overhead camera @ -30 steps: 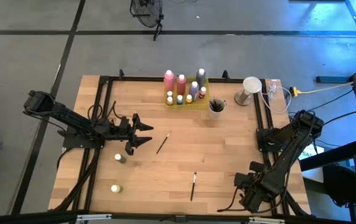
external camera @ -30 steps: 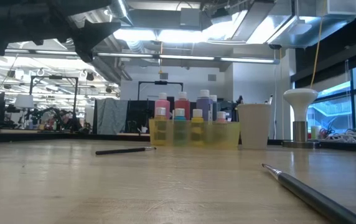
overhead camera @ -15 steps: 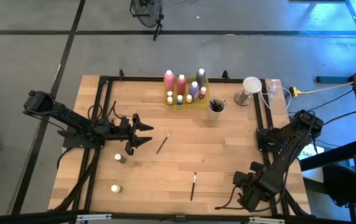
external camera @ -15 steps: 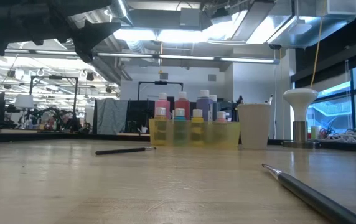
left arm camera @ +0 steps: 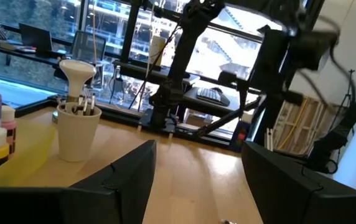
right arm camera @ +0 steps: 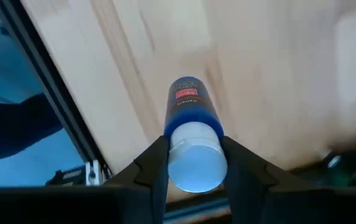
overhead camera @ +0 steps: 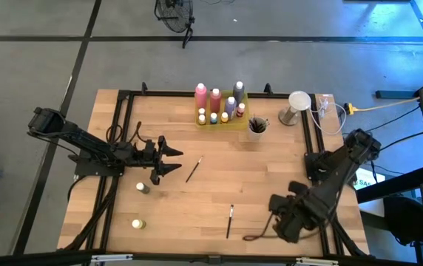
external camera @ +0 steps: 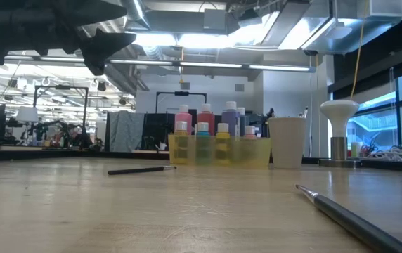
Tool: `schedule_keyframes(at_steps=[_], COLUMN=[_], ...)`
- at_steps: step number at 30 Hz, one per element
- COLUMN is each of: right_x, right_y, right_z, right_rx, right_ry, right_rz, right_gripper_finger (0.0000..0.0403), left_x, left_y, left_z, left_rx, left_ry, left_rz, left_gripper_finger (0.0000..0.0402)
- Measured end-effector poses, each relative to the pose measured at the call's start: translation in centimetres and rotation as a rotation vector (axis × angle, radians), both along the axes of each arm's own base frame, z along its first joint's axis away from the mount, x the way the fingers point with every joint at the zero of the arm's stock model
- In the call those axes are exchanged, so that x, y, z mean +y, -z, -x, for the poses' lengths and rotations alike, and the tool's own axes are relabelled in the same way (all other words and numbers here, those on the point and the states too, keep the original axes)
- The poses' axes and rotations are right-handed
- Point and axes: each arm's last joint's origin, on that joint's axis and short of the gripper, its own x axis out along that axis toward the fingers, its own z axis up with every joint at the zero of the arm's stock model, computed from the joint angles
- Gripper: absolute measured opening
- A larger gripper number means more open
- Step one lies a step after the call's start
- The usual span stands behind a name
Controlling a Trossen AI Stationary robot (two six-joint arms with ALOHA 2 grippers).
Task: Pick & Place Paint Supplies
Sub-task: Put the small blue paint bottle into the yellow bin
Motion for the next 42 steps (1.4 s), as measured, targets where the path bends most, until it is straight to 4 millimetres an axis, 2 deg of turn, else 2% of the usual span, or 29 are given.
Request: schedule_keyframes(at_steps=[7, 16, 26, 42], right_x=[-5.2, -12.5, -19.8, -29.2], right_y=[-3.9, -6.2, -6.5, -6.9], right_z=[-4.4, -8.0, -10.0, -11.2], right_rx=[-0.093, -0.147, -0.208, -0.375], right_ry=[-0.078, -0.168, -0.138, 0.023], right_rz=[0.024, 0.028, 0.082, 0.125], right_gripper_finger=[0.012, 0.012, 0.012, 0.012], left_x=[0.0, 0.0, 0.0, 0.0], left_y=[0.0, 0.0, 0.0, 0.0], left_z=[0.0, 0.0, 0.0, 0.0], left_rx=[0.0, 0.0, 0.002, 0.002], left_ry=[0.001, 0.003, 0.003, 0.003], left_rz=[0.0, -0.001, -0.001, -0.001], left_gripper_finger=[0.0233, 0.0233, 0.0233, 0.0233])
